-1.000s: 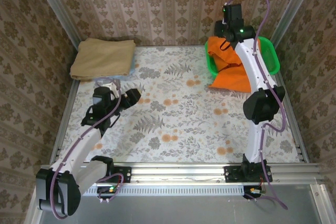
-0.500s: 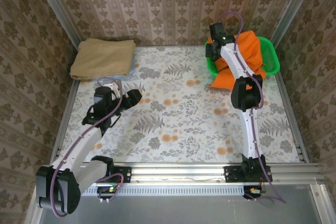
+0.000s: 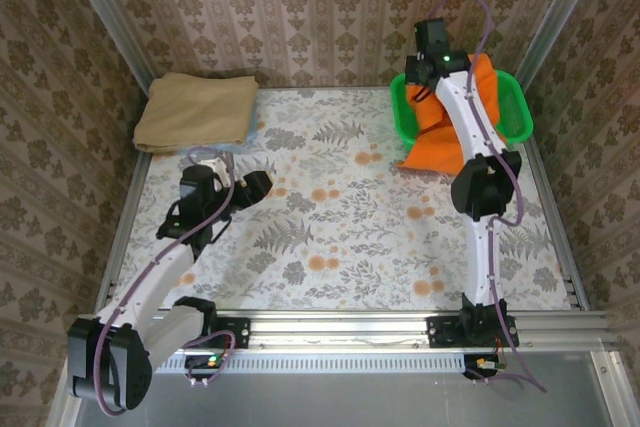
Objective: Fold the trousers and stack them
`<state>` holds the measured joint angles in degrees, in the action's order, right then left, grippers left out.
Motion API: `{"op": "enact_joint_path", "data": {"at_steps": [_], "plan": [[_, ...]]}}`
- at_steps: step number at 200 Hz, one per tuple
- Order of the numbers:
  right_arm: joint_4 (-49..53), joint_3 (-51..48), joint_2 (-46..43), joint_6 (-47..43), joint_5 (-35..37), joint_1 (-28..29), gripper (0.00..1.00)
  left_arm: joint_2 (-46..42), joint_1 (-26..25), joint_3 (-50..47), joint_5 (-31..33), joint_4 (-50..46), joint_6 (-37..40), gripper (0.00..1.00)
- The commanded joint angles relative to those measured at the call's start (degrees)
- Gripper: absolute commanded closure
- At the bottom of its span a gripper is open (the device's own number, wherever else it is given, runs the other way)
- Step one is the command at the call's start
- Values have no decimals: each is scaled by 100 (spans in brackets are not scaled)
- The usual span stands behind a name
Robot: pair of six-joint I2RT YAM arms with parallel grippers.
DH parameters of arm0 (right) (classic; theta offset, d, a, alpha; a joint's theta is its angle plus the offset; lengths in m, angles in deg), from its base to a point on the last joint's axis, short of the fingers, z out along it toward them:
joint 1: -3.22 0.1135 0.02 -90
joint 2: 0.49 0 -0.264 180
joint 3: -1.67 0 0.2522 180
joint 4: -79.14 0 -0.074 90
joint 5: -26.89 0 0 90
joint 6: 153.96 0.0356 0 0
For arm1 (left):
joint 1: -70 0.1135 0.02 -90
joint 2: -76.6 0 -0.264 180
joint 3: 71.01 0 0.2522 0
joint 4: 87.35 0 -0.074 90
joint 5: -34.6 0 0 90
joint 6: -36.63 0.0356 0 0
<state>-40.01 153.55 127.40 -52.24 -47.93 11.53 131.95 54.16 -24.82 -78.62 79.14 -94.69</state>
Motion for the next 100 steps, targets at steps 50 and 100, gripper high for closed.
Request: {"op": "enact_joint_path", "data": {"at_steps": [50, 100], "plan": [[-1247, -897, -2220, -442, 602, 743, 100, -247, -287, 181, 89, -30, 264, 27], [-1255, -1366, -3297, -432, 121, 1512, 100, -547, -335, 167, 211, -193, 256, 27]]}}
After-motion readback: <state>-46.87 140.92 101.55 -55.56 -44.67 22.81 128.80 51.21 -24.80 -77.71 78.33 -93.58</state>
